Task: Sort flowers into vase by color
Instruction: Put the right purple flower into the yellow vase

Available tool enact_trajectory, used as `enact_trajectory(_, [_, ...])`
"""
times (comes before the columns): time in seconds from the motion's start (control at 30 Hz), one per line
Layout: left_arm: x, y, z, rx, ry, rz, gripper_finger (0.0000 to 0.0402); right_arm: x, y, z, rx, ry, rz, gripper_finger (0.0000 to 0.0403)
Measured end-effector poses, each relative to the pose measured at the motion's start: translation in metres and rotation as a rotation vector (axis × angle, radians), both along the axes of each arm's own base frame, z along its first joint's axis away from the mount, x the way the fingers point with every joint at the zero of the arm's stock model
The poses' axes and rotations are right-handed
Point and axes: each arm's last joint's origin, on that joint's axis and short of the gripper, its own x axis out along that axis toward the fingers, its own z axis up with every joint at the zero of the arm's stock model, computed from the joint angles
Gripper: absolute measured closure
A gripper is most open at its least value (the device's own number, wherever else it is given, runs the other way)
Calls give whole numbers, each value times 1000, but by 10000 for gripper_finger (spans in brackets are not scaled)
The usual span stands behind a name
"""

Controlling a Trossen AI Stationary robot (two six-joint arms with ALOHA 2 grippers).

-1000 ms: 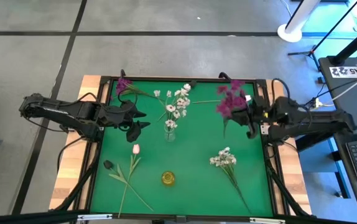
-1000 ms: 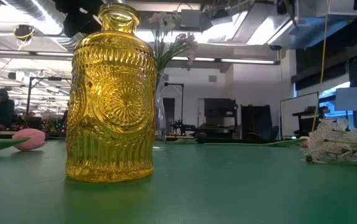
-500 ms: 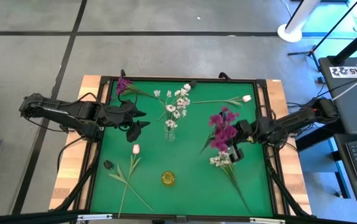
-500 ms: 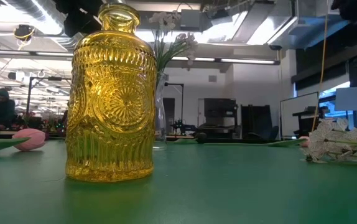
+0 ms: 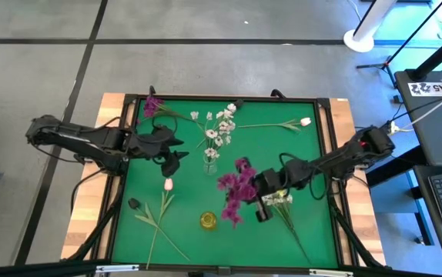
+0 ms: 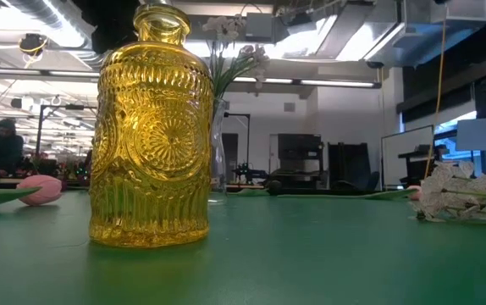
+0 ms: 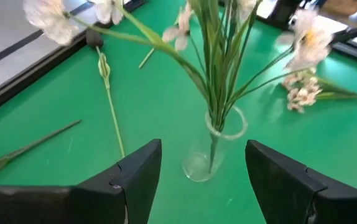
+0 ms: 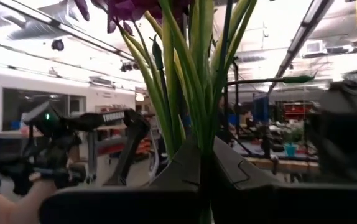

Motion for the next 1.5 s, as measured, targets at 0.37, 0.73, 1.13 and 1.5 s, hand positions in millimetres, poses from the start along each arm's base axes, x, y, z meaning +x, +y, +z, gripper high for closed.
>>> enact_trajectory(0.37, [10, -10, -11, -7, 54, -27, 175, 20, 25, -25, -53, -56, 40, 398])
enact_trajectory(0.73, [6, -14, -11, 13, 64, -38, 175, 42, 32, -48, -29, -72, 35, 398])
enact_trajectory(1.13, [6, -14, -11, 14, 67, -38, 175, 53, 31, -54, -59, 43, -30, 398])
enact_trajectory(1.5, [6, -14, -11, 13, 66, -37, 175, 62, 33, -80, -58, 100, -70, 397])
